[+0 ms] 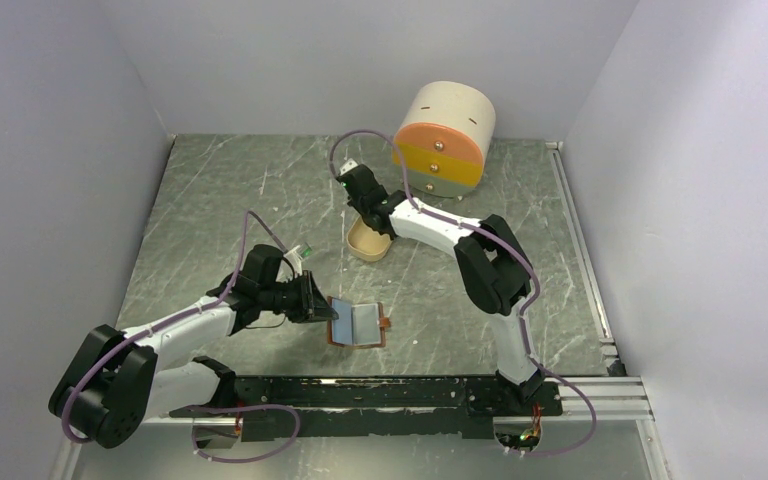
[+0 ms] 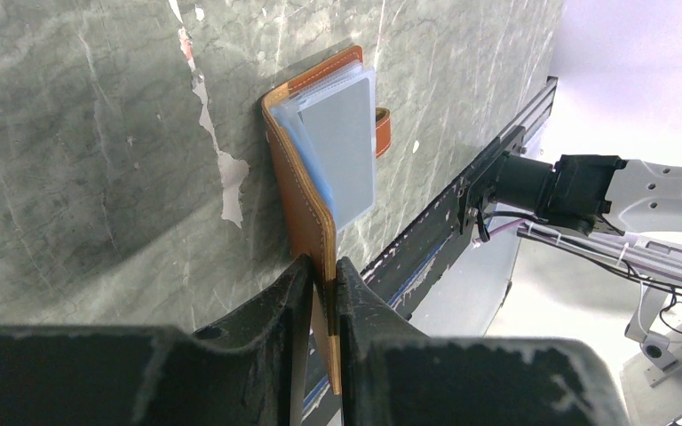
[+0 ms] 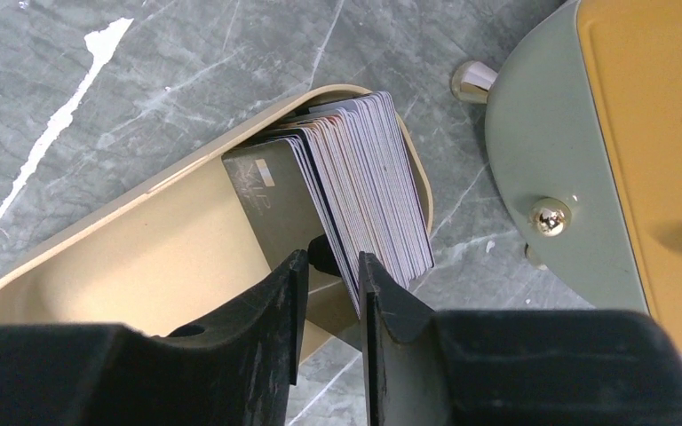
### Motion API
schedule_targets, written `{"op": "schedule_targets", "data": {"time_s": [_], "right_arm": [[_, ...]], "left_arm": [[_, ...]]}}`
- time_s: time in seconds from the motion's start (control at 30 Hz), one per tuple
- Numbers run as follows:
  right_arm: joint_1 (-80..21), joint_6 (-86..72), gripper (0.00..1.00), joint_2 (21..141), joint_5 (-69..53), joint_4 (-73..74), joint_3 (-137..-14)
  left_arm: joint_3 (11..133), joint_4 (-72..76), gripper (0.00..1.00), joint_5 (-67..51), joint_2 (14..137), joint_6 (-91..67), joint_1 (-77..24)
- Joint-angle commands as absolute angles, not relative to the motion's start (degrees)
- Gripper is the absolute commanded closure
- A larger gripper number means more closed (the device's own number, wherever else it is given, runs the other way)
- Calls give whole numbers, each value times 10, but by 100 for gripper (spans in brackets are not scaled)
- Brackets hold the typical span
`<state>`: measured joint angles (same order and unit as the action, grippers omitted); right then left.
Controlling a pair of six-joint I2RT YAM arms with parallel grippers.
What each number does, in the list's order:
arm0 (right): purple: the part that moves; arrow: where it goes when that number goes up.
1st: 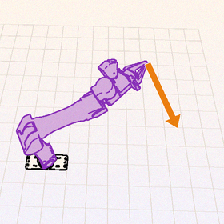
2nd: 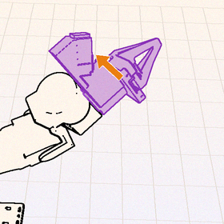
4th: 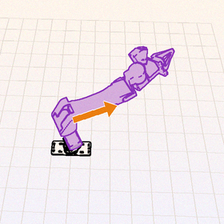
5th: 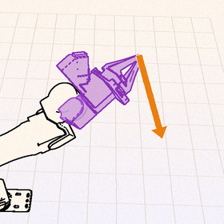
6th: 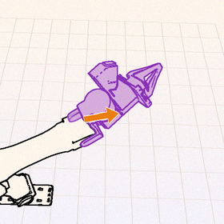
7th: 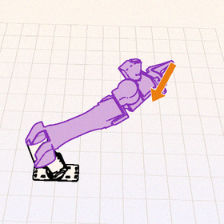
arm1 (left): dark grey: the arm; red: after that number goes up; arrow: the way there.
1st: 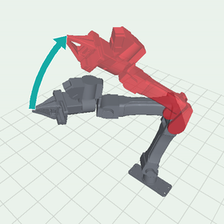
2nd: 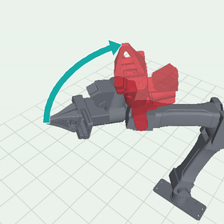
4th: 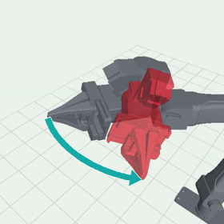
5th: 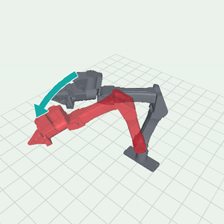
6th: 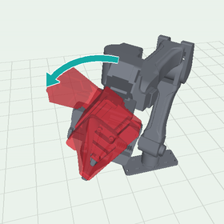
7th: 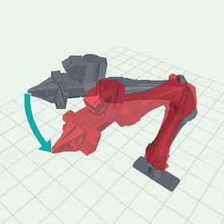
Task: Put the credit cards into the card holder
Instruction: Pick up the credit card from the storage box.
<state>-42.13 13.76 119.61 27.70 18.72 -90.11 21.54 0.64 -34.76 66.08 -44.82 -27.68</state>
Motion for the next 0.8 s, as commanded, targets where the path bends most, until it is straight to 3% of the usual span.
{"op": "schedule_targets", "data": {"time_s": [0.0, 0.13, 0.4, 0.77], "right_arm": [[-417, 128, 72, 1170, 273, 200, -915], [-418, 123, 76, 1163, 261, 210, -917], [-423, 79, 100, 1117, 163, 243, -895], [-427, -74, 100, 997, 55, 242, -790]], "left_arm": [[213, 23, 80, -355, 658, -452, -274], [212, 23, 80, -352, 657, -454, -274], [205, 34, 81, -345, 663, -472, -274], [183, 92, 87, -312, 683, -530, -274]]}}
